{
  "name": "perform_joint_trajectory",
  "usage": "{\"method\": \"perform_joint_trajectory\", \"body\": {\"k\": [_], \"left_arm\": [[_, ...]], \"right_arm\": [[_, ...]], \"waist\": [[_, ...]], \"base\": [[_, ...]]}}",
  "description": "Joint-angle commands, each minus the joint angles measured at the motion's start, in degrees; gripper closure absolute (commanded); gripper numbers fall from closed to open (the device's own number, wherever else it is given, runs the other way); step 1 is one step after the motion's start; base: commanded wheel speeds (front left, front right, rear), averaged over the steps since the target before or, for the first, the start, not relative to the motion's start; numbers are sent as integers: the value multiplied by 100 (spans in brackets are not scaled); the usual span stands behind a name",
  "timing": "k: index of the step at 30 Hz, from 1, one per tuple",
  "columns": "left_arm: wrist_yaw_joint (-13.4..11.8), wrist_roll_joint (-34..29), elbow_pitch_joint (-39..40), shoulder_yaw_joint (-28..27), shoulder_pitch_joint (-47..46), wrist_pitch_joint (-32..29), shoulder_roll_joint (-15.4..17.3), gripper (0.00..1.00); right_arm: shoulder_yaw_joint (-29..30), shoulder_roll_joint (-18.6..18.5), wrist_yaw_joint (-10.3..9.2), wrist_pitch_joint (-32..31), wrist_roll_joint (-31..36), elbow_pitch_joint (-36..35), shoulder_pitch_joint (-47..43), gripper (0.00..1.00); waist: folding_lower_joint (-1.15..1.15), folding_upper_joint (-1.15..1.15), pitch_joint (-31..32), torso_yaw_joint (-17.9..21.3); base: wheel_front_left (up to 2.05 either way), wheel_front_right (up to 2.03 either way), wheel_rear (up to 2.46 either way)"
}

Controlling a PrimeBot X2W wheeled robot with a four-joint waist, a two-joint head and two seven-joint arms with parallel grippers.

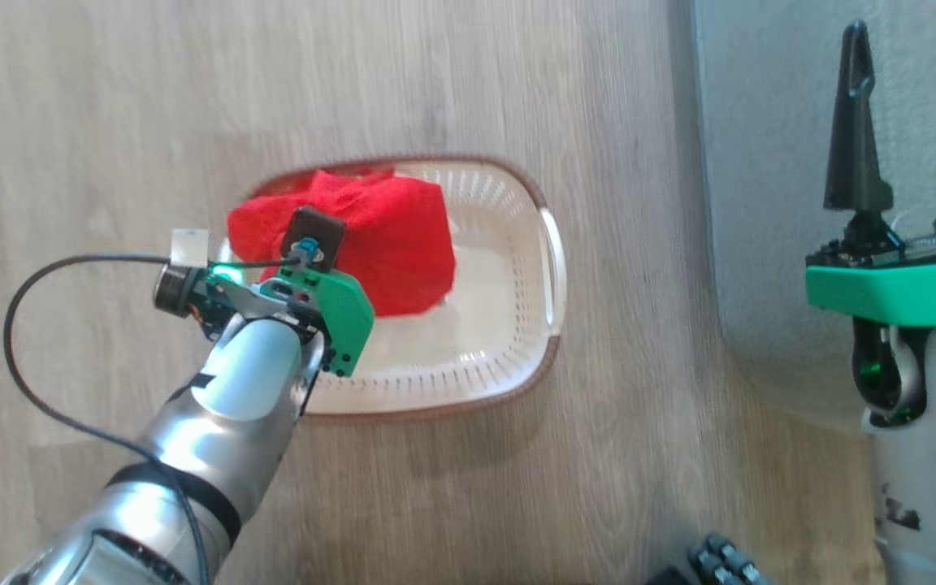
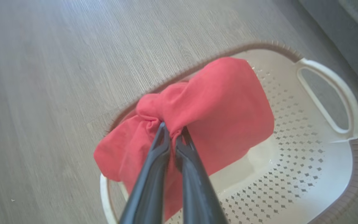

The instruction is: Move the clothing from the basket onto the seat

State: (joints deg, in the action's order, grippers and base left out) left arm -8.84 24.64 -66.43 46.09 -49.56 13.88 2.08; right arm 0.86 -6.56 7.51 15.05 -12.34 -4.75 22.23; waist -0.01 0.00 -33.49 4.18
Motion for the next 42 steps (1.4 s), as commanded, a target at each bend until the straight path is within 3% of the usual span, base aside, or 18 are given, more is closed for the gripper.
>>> {"method": "perform_joint_trajectory", "body": {"k": [1, 6, 14, 28, 42], "left_arm": [[-86, 43, 318, -159, 70, 104, 80, 100], [-284, -162, 1350, -584, 393, 109, 145, 100], [-299, -747, 3066, -1466, 1238, 111, 353, 100], [80, -1842, 6046, -3013, 2485, 111, 245, 100], [379, -2054, 7775, -3729, 2658, 111, 110, 100]], "right_arm": [[-94, -69, -2, -5, -45, -104, -172, 0], [-128, -72, -2, -5, -70, 60, -387, 0], [-220, -52, -2, -5, -118, 228, -678, 0], [-516, -16, -2, -5, -267, 447, -1271, 0], [-634, 31, -2, -5, -427, 477, -1444, 0]], "waist": [[1, 0, 680, -270], [1, 0, 1247, -379], [1, 0, 1876, -429], [1, 0, 2615, -543], [1, 0, 2829, -571]], "base": [[0, 0, 0], [0, 0, 0], [0, 0, 0], [0, 0, 0], [0, 0, 0]]}}
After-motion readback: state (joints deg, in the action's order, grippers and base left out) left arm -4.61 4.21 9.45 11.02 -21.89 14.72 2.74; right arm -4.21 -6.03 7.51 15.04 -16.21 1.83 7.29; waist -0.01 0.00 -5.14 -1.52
